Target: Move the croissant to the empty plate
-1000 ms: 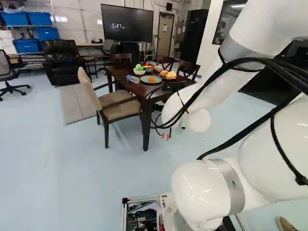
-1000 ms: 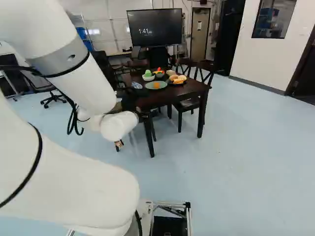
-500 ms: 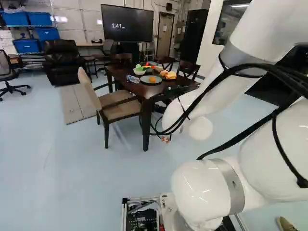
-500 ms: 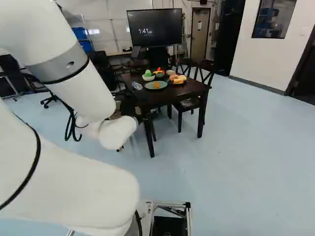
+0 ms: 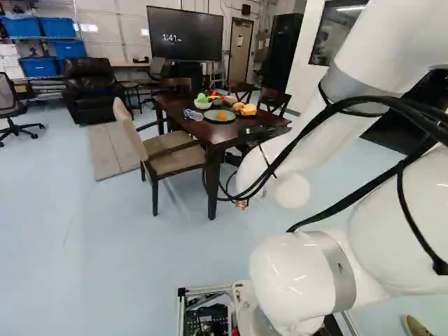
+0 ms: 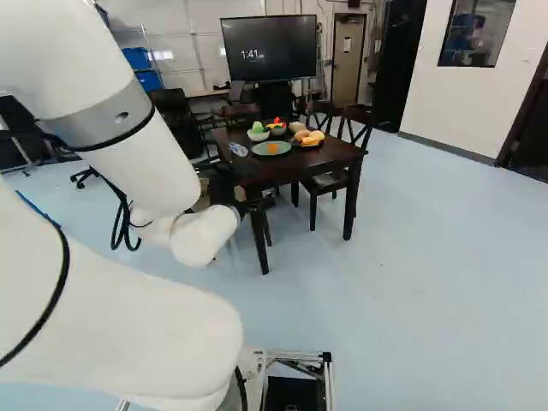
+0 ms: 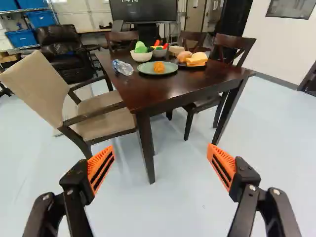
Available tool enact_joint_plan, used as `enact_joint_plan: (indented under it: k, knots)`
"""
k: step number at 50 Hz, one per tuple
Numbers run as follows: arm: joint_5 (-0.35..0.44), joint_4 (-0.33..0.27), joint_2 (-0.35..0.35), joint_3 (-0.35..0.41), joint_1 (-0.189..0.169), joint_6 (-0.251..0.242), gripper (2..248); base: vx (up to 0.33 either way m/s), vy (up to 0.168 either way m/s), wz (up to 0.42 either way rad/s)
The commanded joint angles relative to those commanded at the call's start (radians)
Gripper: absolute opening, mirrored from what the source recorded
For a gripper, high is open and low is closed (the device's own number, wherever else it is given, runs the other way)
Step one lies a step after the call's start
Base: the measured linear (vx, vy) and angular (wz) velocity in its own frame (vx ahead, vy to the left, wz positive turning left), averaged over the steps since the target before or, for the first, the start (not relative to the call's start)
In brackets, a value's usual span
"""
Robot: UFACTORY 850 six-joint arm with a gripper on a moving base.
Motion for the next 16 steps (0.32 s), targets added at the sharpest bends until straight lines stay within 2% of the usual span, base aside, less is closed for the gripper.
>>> enact_joint_plan:
  k: [16]
  knots:
    - [0.000, 0.000, 0.000, 0.000, 0.000, 0.000, 247, 0.000, 0.000, 0.000]
